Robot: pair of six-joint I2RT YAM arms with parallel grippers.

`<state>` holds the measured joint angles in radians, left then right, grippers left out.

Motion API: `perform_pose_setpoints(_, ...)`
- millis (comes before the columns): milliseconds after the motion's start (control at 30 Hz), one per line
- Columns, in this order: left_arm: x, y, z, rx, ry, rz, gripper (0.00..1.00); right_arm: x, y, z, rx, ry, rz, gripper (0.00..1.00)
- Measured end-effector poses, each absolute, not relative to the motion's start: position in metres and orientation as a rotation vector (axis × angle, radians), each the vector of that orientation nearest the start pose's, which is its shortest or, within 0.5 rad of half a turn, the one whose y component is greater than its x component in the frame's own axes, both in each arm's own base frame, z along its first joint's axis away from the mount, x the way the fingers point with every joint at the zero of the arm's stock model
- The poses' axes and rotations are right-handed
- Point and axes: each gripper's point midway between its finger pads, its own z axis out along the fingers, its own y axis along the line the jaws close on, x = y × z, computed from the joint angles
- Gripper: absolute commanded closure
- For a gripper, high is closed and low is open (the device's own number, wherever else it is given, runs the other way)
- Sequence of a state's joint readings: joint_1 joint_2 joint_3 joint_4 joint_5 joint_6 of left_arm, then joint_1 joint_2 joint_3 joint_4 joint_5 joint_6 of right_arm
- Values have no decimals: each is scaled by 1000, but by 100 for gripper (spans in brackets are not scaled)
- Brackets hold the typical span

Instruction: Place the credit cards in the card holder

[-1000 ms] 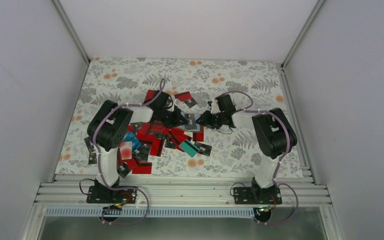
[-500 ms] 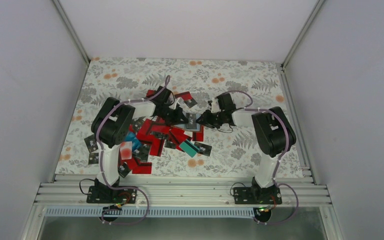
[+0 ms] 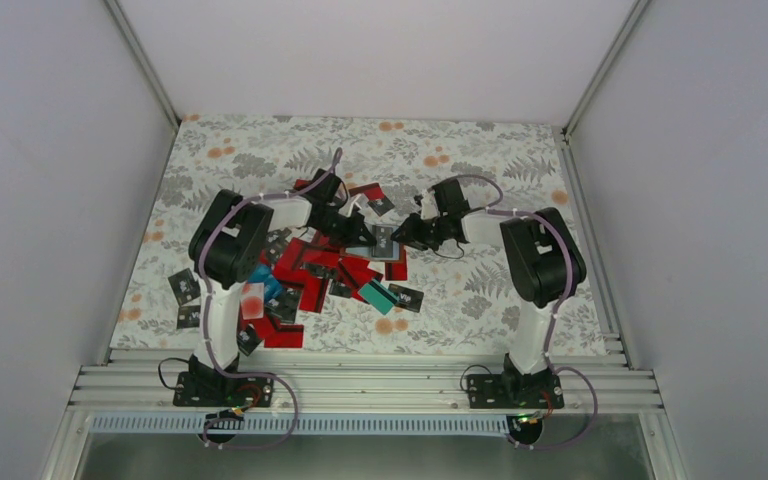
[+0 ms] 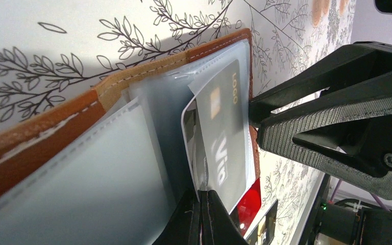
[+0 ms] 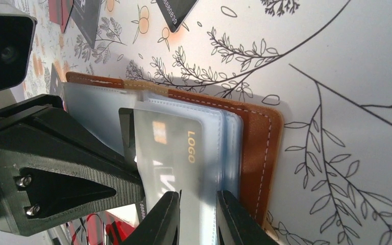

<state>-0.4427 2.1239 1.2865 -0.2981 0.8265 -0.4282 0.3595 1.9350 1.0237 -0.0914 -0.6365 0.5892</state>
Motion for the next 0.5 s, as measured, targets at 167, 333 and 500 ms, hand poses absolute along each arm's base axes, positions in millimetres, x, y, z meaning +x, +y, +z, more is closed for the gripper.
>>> perform_pose_setpoints(167,350,-307,23,291,2785,-1392,98,365,246,24,35,2706,1145,78)
perform_pose_setpoints(333,354,-310,23,288,2796,-1400,98,368,245,25,29,2706,1140,78)
perform_pose_setpoints(500,356,-313,22,290,2795,-1423,97,369,243,25,20,2706,1135,79)
